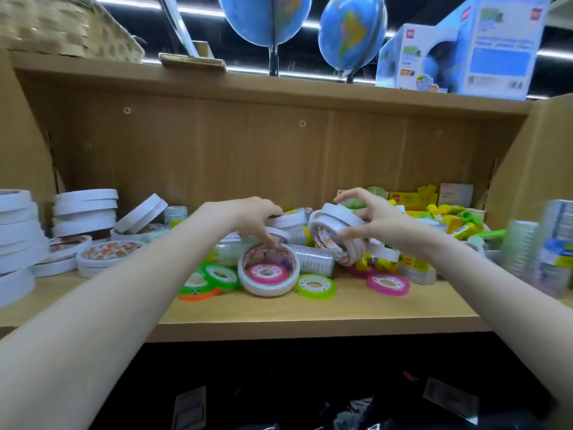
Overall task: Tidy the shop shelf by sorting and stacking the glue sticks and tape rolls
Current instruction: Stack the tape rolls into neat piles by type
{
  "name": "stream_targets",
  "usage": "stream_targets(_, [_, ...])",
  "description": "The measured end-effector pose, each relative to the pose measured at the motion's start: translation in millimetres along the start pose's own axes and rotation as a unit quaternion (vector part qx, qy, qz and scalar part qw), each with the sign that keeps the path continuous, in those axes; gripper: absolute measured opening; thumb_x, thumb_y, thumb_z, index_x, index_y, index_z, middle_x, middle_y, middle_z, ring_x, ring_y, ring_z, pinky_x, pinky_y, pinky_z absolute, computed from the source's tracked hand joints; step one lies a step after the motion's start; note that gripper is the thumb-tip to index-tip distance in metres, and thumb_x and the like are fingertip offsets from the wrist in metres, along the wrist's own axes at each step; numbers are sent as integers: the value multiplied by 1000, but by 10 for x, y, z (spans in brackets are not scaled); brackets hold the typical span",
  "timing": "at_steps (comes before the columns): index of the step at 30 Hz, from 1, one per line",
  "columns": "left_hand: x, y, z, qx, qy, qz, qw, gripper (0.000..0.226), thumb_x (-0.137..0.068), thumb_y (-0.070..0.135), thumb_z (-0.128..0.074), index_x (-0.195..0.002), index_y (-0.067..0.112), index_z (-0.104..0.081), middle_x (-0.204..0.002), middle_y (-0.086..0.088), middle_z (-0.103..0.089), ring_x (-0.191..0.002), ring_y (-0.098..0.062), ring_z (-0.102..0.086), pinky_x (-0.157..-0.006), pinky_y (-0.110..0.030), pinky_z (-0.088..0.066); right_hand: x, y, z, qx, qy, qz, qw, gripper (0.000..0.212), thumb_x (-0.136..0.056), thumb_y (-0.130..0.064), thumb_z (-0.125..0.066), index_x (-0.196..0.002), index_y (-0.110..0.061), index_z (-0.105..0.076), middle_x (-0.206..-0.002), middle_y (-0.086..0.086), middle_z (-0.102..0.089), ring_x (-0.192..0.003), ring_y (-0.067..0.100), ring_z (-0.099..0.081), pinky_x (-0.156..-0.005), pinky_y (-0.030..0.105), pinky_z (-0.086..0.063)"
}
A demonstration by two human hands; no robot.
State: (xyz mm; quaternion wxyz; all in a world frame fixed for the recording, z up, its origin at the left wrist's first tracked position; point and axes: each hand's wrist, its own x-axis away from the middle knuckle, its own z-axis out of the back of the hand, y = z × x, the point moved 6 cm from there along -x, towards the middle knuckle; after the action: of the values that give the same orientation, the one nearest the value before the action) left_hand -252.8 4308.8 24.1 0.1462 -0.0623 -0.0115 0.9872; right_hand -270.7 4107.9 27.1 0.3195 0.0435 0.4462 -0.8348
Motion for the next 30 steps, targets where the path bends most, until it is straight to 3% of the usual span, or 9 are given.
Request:
stream_targets(5, [59,-111,21,146,34,33,988,15,-83,22,-67,-84,8,-62,-72,0,-55,-64,-12,-52,-55,-25,-48,-79,50,194,-128,63,-12,990,42,-75,-5,-72,-105,-27,-53,-86,16,-70,-77,26,-63,-74,40,-45])
stream_targets(9, [100,-128,122,92,159,61,981,29,-89,23,-58,-66,18,-42,-72,0,-47,-80,-19,-39,-57,-28,-35,-133,32,184,-160,65,11,985,41,-77,-3,-70,-105,-27,-52,-78,9,-69,-70,22,-63,-72,39,-44])
stream_targets(12, [237,-163,263,104,274,82,953,24,-91,22,-53,-74,14,-37,-84,-3,-44,-94,-23,-35,-70,-33,-33,-186,-32,156,-214,65,25,974,44,-76,-2,-68,-109,-24,-50,-79,7,-68,-68,21,-60,-65,31,-46])
stream_targets(14, [394,-211,330,101,335,100,932,15,-91,21,-51,-84,16,-39,-88,-2,-40,-101,-24,-35,-66,-34,-31,-250,-66,101,-282,68,22,957,50,-71,0,-70,-110,-21,-49,-83,9,-65,-64,17,-61,-57,24,-49])
stream_targets(18, [687,-379,381,-50,374,134,916,14,-91,19,-51,-102,9,-50,-109,-2,-48,-108,-27,-36,-57,-34,-35,-381,-149,-128,-366,62,26,928,42,-81,5,-59,-114,-17,-45,-89,8,-62,-61,11,-65,-52,23,-51])
stream_targets(21, [950,-526,414,-152,437,93,881,11,-78,4,-63,-85,5,-55,-92,-9,-57,-89,-33,-50,-40,-18,-19,-482,-323,-275,-349,51,65,934,44,-80,7,-59,-113,-17,-43,-85,7,-64,-62,13,-65,-50,24,-50])
stream_targets(23, [1110,-664,419,-221,445,95,863,20,-67,-4,-67,-75,5,-52,-81,-10,-57,-77,-33,-51,-42,-11,-11,-559,-499,-419,-312,19,92,945,44,-78,7,-61,-109,-20,-44,-78,3,-69,-63,14,-66,-53,25,-52])
stream_targets(26, [1387,-866,403,-271,412,129,861,33,-55,-16,-69,-75,3,-51,-82,-13,-56,-77,-31,-45,-33,-20,-18,-698,-737,-703,-262,-32,125,956,47,-77,6,-65,-107,-25,-45,-79,1,-70,-71,15,-66,-65,30,-53])
stream_targets(30, [1759,-1173,217,-325,337,198,861,46,-41,-25,-71,-76,-1,-53,-78,-17,-55,-71,-35,-53,-36,-15,-6,-830,-989,-1082,-215,-73,147,963,50,-77,3,-68,-111,-24,-44,-84,3,-66,-73,14,-65,-68,31,-52])
